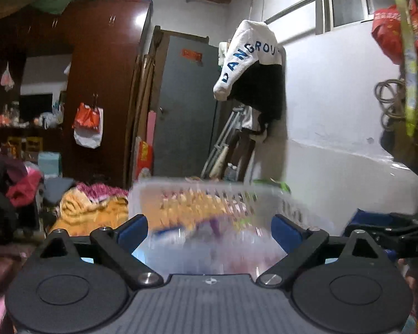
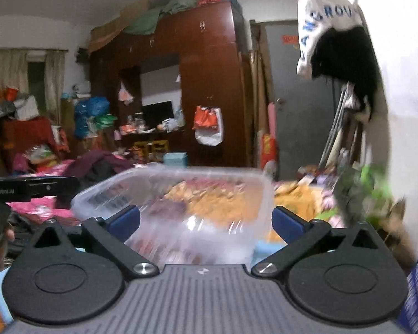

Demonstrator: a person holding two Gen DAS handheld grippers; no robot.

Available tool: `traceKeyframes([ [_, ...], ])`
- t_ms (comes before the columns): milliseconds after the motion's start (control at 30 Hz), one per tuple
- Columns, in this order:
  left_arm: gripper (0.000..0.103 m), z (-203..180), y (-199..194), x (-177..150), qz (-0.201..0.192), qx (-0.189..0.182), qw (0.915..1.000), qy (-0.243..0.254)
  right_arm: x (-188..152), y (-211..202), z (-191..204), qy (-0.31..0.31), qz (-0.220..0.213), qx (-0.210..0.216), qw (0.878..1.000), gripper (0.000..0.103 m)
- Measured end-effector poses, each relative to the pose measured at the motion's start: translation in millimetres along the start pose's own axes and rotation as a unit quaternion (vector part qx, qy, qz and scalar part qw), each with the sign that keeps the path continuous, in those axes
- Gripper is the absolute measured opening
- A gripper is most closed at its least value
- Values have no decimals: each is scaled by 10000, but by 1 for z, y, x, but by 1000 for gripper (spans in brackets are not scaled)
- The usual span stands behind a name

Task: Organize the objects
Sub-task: 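Lift both items over the white basket and open both grippers, then grasp the purple cube box with the left gripper while the right grasps the white-and-blue box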

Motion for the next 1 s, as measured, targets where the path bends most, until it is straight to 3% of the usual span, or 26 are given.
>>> traceKeyframes([
  [33, 97, 2, -2, -13, 120, 3, 9999, 10, -11, 0, 1, 65, 126, 95, 9999, 102],
  [100, 97, 4, 1, -40, 394, 93, 9991, 140, -37, 4, 7, 132, 413, 127, 9990, 85],
  [133, 97, 4, 7, -47, 503, 130, 9984, 234, -44, 8, 10, 127, 509, 183, 9985, 70],
  [233, 95, 6, 24, -61, 885, 126, 9953, 378, -57, 22, 20, 9, 746, 506, 9959, 63],
  [333, 95, 9, 33, -63, 976, 123, 9942, 441, -57, 28, 27, -205, 703, 555, 9958, 61],
  [533, 95, 3, 39, -74, 1097, 106, 9923, 562, -62, 26, 31, -195, 749, 767, 9940, 34],
  [667, 95, -6, 45, -76, 1062, 185, 9913, 752, -64, 11, 27, -103, 576, 761, 9954, 33],
  [700, 86, -7, 46, -76, 1078, 165, 9912, 753, -63, 8, 27, -63, 513, 754, 9958, 33],
  [733, 61, -8, 46, -76, 1067, 159, 9914, 740, -62, 1, 27, -15, 414, 746, 9964, 33],
  [767, 56, -8, 45, -76, 1077, 184, 9913, 736, -61, -3, 27, 12, 357, 727, 9967, 33],
  [1000, 55, -6, 22, -72, 761, 72, 9959, 480, -66, -21, 16, 255, 160, 515, 9982, 33],
])
Point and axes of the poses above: each gripper's, at about its wrist camera, not at the fingertips, and y roughly the way its jaws point, z to its left, x to its top, the point moved 5 cm from there along y, roughly the way its jaws point, and after that the axes turned 14 degrees about x, right-handed, at the moved point
